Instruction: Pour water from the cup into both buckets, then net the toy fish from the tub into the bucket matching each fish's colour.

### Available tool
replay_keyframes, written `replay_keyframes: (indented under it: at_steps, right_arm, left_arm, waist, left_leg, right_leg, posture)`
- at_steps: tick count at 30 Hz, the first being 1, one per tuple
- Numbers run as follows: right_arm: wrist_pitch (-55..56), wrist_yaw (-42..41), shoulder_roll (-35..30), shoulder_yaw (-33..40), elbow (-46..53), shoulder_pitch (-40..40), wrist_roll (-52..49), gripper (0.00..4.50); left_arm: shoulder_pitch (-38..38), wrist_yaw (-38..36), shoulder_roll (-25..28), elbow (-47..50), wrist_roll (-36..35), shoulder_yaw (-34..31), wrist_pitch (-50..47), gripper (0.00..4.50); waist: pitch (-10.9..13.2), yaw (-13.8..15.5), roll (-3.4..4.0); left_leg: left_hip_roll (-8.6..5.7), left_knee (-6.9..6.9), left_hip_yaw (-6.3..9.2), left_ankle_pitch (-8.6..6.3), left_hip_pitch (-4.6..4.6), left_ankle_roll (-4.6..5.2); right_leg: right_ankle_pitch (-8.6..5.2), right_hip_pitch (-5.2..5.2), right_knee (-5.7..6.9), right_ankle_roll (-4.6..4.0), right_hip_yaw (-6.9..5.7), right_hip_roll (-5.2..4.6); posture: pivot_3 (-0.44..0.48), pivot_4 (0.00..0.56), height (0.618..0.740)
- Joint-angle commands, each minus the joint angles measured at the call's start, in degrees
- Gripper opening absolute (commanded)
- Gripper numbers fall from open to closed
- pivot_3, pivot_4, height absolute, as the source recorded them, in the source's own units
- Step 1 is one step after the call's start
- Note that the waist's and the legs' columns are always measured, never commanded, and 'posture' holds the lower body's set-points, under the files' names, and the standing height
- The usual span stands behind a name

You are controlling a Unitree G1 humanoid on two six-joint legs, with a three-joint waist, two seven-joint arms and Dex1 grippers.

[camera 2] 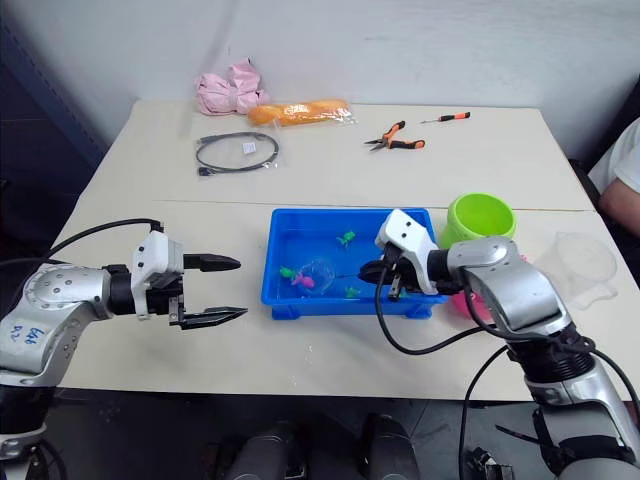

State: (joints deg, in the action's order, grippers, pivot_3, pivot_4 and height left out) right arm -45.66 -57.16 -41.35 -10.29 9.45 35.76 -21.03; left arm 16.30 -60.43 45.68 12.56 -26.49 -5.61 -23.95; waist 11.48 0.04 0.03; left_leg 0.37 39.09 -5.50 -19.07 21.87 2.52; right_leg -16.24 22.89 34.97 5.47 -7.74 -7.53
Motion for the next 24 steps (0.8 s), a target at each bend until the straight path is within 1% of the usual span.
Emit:
replay_keyframes:
  at_steps: [1, 3, 8, 11, 13, 16, 17, 19, 20, 23, 24]
  right_arm:
    - [-3.1, 0.1, -0.6, 5.4, 2.0, -0.1, -4.1, 0.0]
    - [-2.6, -0.5, -2.0, 7.3, 2.1, -1.1, -4.7, 0.0]
    - [-0.1, -2.2, -6.1, 13.2, 3.5, -5.7, -6.5, 0.0]
    - [1.9, -1.9, -8.2, 18.3, 5.4, -10.2, -7.1, 0.0]
    - [0.7, -1.6, -9.8, 23.8, 7.1, -13.3, -8.9, 0.0]
    - [-1.9, -2.4, -12.5, 34.7, 11.6, -20.6, -12.9, 0.0]
    - [-2.7, -2.6, -12.8, 38.8, 13.3, -23.1, -14.2, 0.0]
    - [-4.2, -1.6, -13.2, 44.0, 15.3, -26.4, -16.0, 0.0]
    - [-5.1, -0.8, -13.3, 46.7, 16.0, -27.9, -16.5, 0.0]
    - [-7.0, -0.2, -12.9, 58.5, 18.3, -35.0, -16.5, 0.0]
    - [-7.3, 0.2, -12.7, 60.7, 18.7, -36.4, -16.9, 0.0]
  left_arm:
    - [1.3, 0.6, -0.4, 0.5, -2.3, -1.7, -1.1, 4.47]
    - [2.0, 0.0, -0.7, 0.1, -1.9, -1.0, 0.0, 4.47]
    - [5.5, 0.4, -3.9, -0.1, -2.2, 0.8, 0.8, 4.47]
    - [8.0, 0.7, -6.5, -0.6, -1.9, 2.6, 0.7, 4.47]
    - [10.1, 0.9, -8.3, -1.5, -1.7, 4.2, 0.3, 4.47]
    - [12.6, 0.1, -11.1, -2.6, -1.6, 7.0, 0.5, 4.47]
    - [13.0, -0.3, -11.8, -2.7, -2.0, 7.6, 0.4, 4.47]
    - [13.7, -0.7, -12.8, -3.0, -2.4, 8.1, 0.2, 4.47]
    - [13.9, -0.9, -13.3, -3.1, -2.6, 8.3, 0.0, 4.47]
    - [15.2, -1.1, -15.6, -4.7, -2.4, 9.2, 0.6, 4.47]
    - [15.5, -1.2, -16.1, -5.2, -2.2, 9.3, 0.7, 4.47]
  waist:
    - [0.0, 0.0, -0.01]
    - [0.0, 0.0, 0.0]
    - [0.0, 0.5, -0.01]
    - [0.0, 0.8, -0.02]
    - [0.0, 1.0, -0.02]
    - [0.0, 1.6, -0.02]
    - [0.0, 1.7, -0.01]
    - [0.0, 1.7, -0.03]
    - [0.0, 1.6, -0.03]
    - [0.0, 1.5, -0.03]
    - [0.0, 1.6, -0.03]
  left_leg:
    - [0.0, 0.0, 0.01, 0.0, 0.0, 0.0]
    - [0.0, 0.0, 0.01, 0.0, 0.0, 0.0]
    - [-0.09, 0.0, -0.01, 0.01, 0.01, 0.04]
    - [-0.1, 0.0, -0.01, 0.02, 0.01, 0.05]
    - [-0.11, 0.0, -0.02, 0.02, 0.01, 0.05]
    - [-0.19, 0.01, 0.01, 0.06, 0.04, 0.11]
    - [-0.21, 0.01, -0.01, 0.06, 0.03, 0.12]
    - [-0.27, 0.01, 0.09, 0.1, 0.11, 0.2]
    - [-0.27, 0.01, 0.08, 0.1, 0.1, 0.2]
    - [-0.32, 0.02, 0.07, 0.13, 0.08, 0.26]
    - [-0.31, 0.02, 0.07, 0.13, 0.08, 0.25]
  right_leg:
    - [0.0, 0.0, 0.0, 0.0, 0.0, 0.0]
    - [0.0, 0.0, 0.0, 0.0, 0.0, 0.0]
    - [0.03, -0.01, -0.03, 0.05, 0.01, -0.01]
    - [0.04, -0.01, -0.01, 0.07, 0.01, 0.0]
    - [0.04, -0.01, 0.0, 0.07, 0.01, 0.02]
    - [0.04, -0.01, 0.0, 0.08, -0.03, 0.09]
    - [0.06, -0.03, -0.01, 0.11, 0.01, 0.09]
    - [0.09, -0.04, -0.07, 0.17, -0.03, 0.07]
    - [0.11, -0.07, -0.1, 0.19, -0.02, 0.06]
    - [0.13, -0.1, -0.1, 0.23, 0.02, 0.03]
    - [0.13, -0.1, -0.1, 0.23, 0.02, 0.03]
  posture:
    - [0.0, 0.15, 0.74]
    - [0.0, 0.15, 0.74]
    - [0.0, 0.15, 0.74]
    - [0.0, 0.15, 0.74]
    - [0.0, 0.15, 0.74]
    - [0.0, 0.15, 0.74]
    - [0.0, 0.15, 0.74]
    - [0.0, 0.15, 0.74]
    - [0.0, 0.15, 0.74]
    - [0.0, 0.15, 0.74]
    - [0.0, 0.15, 0.74]
